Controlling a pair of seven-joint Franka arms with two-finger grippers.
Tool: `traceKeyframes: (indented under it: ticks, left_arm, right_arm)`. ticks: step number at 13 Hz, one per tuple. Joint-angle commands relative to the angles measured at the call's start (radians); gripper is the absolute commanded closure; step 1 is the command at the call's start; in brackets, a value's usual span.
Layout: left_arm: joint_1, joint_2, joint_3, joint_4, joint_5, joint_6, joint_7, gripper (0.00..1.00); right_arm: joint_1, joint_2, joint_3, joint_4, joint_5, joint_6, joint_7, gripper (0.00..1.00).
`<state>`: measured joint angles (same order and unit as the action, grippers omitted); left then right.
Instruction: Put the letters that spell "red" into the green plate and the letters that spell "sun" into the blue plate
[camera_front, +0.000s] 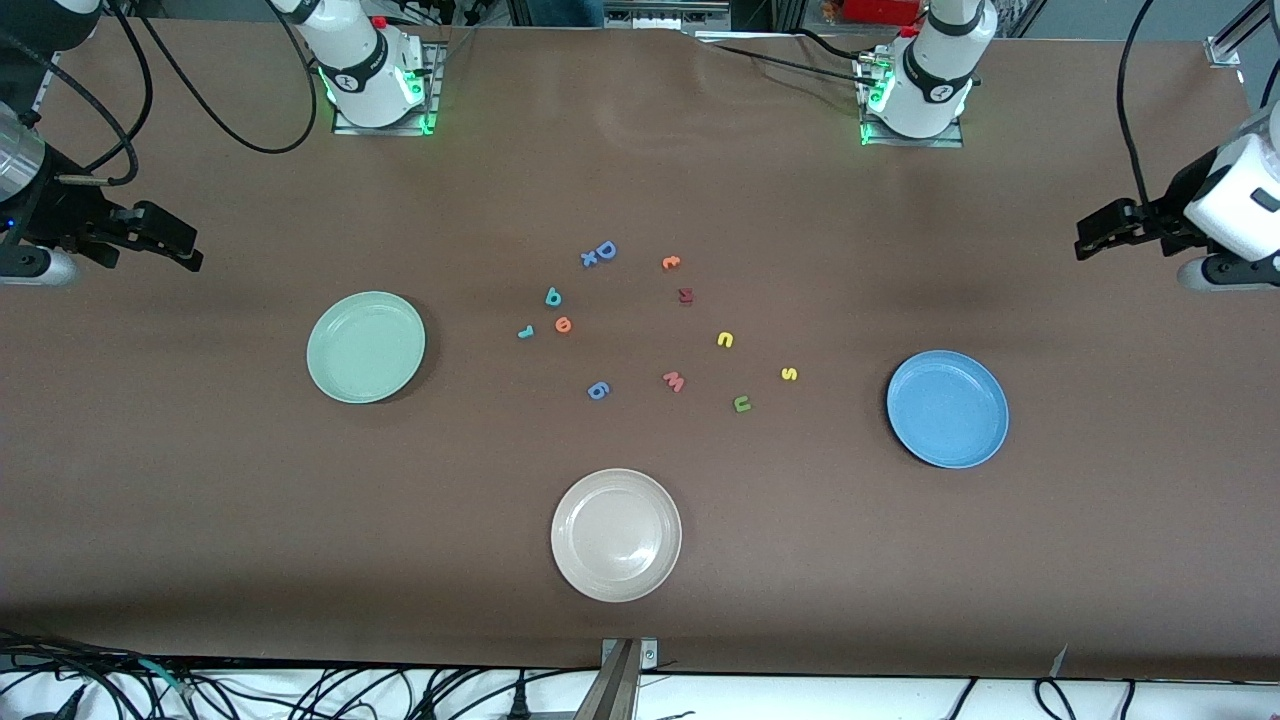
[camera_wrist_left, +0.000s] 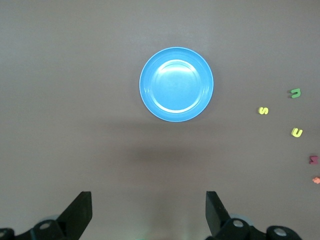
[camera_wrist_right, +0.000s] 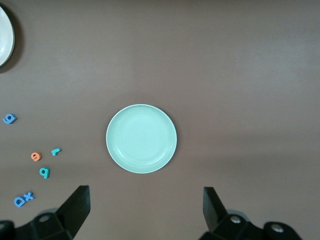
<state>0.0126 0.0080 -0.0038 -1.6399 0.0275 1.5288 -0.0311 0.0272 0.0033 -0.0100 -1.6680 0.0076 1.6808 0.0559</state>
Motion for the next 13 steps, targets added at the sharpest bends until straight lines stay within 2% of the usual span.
traceKeyframes:
  ticks: [1, 13]
  left_arm:
    - [-0.045, -0.022, 0.036, -0.028, -0.018, 0.008, 0.04, 0.0]
    - [-0.053, 0.02, 0.044, 0.0, -0.026, -0.012, 0.048, 0.0]
  right_arm:
    - [0.0, 0.006, -0.005, 0.022, 0.006, -0.019, 0.002, 0.0]
    - [0.0, 0.006, -0.004, 0.022, 0.005, -0.019, -0.007, 0.0]
